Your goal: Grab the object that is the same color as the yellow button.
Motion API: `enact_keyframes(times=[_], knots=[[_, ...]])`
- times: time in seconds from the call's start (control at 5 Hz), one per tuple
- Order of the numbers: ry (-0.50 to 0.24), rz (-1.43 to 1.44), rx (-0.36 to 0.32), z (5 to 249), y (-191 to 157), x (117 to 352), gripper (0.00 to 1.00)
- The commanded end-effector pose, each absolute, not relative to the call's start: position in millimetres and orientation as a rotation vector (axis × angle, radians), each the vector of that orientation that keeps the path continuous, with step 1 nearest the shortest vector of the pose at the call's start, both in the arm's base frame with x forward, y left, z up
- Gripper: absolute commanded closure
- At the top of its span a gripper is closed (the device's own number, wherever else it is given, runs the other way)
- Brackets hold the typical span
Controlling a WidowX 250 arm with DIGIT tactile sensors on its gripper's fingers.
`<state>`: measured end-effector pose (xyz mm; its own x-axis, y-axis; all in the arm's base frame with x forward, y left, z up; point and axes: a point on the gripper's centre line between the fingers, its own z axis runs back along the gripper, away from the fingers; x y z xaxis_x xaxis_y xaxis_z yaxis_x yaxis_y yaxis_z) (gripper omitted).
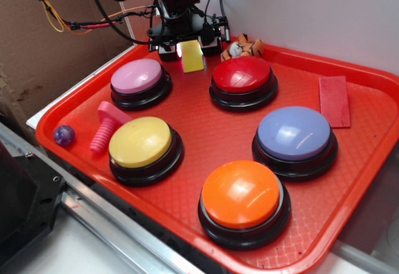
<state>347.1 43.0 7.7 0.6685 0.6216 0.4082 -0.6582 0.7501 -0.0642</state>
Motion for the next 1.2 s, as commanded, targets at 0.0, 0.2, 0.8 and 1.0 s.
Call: enact_keyframes(times=[0.0,0.2,0.8,1.0], knots=[[-0.38,0.53,-0.016,82,23,337,1.0],[-0.28,0.414,-0.116,109,-5,321,1.0],[-0.194,0.21,-0.193,169,-50,267,1.0],[-0.192,0.229,-0.185,162,-51,263,1.0]])
